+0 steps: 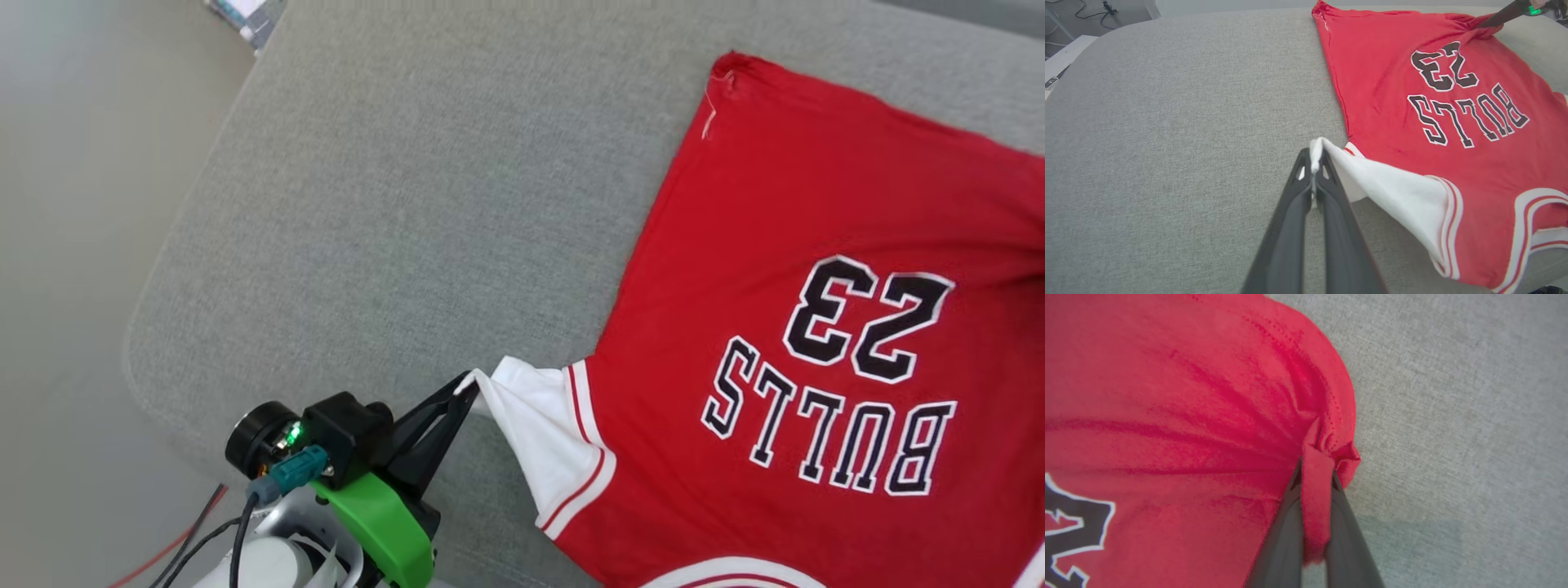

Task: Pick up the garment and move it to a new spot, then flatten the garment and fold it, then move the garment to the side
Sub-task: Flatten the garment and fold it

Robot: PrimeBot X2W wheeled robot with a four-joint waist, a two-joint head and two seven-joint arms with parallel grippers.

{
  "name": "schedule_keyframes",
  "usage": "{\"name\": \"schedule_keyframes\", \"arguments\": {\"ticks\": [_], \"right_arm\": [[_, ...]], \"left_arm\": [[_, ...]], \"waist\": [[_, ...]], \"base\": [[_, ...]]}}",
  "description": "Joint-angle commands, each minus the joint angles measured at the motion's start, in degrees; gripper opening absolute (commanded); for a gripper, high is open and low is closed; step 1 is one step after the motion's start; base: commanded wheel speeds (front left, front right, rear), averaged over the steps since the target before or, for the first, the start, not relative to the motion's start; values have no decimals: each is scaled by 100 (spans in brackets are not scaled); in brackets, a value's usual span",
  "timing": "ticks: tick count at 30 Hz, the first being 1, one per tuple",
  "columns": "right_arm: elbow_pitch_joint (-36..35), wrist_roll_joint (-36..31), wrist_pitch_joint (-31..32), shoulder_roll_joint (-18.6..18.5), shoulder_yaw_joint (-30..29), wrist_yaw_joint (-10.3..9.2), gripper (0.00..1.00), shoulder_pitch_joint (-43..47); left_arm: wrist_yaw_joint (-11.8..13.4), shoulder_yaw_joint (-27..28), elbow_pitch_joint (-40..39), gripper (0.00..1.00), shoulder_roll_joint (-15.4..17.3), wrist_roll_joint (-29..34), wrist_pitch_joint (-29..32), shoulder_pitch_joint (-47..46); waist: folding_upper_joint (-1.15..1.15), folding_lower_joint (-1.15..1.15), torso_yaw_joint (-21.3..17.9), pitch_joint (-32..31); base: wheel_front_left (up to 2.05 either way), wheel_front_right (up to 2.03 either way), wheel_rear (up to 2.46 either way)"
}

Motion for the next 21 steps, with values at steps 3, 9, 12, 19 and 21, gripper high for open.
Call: {"name": "schedule_keyframes", "arguments": {"ticks": [3,9,12,19,21], "right_arm": [[137,55,-72,3,-66,-5,0,458],[-89,356,-148,-2,-294,-5,0,1192],[-268,463,-230,23,-448,-5,0,1581],[-1009,552,-91,235,-788,-5,0,2685],[-1292,559,-34,311,-889,-5,0,3005]], "left_arm": [[101,58,-13,0,112,-7,28,71],[287,110,-43,0,141,-103,59,268],[348,122,6,0,146,-154,52,366],[468,147,222,0,26,-329,-87,613],[484,136,290,0,-19,-349,-113,634]], "waist": [[69,0,-549,-638],[69,0,-1008,-1062],[69,0,-1183,-1233],[69,0,-1509,-1586],[69,0,-1555,-1648]], "base": [[0,0,0],[0,0,0],[0,0,0],[0,0,0],[0,0,0]]}}
